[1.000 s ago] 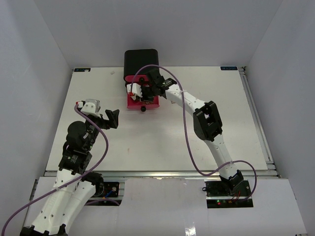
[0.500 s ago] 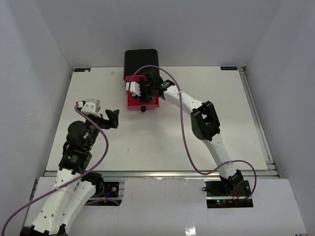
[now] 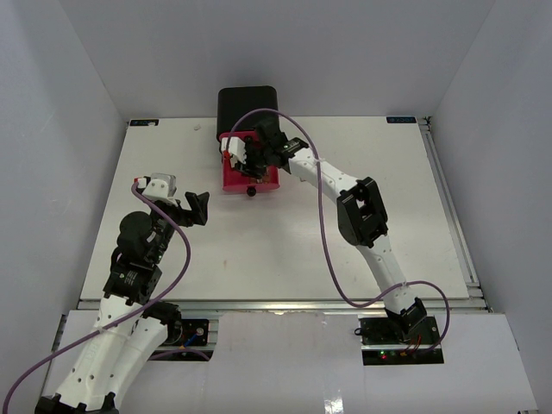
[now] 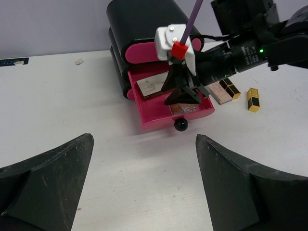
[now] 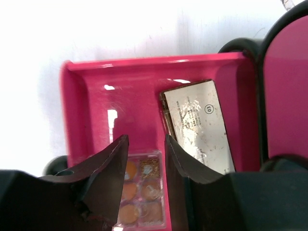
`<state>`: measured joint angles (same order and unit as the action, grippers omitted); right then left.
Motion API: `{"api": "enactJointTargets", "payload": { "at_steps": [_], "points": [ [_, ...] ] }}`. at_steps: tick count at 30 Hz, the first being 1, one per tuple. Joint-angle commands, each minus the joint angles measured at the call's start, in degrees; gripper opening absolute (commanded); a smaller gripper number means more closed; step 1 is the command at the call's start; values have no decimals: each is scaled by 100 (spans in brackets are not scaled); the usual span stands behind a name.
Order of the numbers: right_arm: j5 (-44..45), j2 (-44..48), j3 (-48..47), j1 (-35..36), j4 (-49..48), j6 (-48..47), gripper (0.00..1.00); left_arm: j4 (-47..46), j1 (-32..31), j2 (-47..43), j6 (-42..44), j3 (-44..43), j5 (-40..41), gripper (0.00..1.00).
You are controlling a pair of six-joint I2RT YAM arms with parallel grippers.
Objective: Organize the makeup
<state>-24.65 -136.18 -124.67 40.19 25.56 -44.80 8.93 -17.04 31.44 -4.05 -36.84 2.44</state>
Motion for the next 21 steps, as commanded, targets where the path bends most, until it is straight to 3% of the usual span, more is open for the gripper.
{"api": "enactJointTargets", "payload": {
  "at_steps": [1,10,14,16,21],
  "points": [
    [-589,1352,572,-140,40,791,42,-61,16,-30,-14,37,19,98],
    [-516,2498,2242,-1196,-23,1884,44,-84,7,-76,-42,37,-85,98],
    [-102,2409,2541,-1625,-184,2483,53,-102,14,-69,-54,39,-128,98],
    [491,2240,2463,-1660,-247,2799,60,-102,8,-51,-60,45,-150,98],
    [1004,1660,1985,-1629,-229,3389,73,-102,8,-25,-60,62,-129,98]
  ]
}}
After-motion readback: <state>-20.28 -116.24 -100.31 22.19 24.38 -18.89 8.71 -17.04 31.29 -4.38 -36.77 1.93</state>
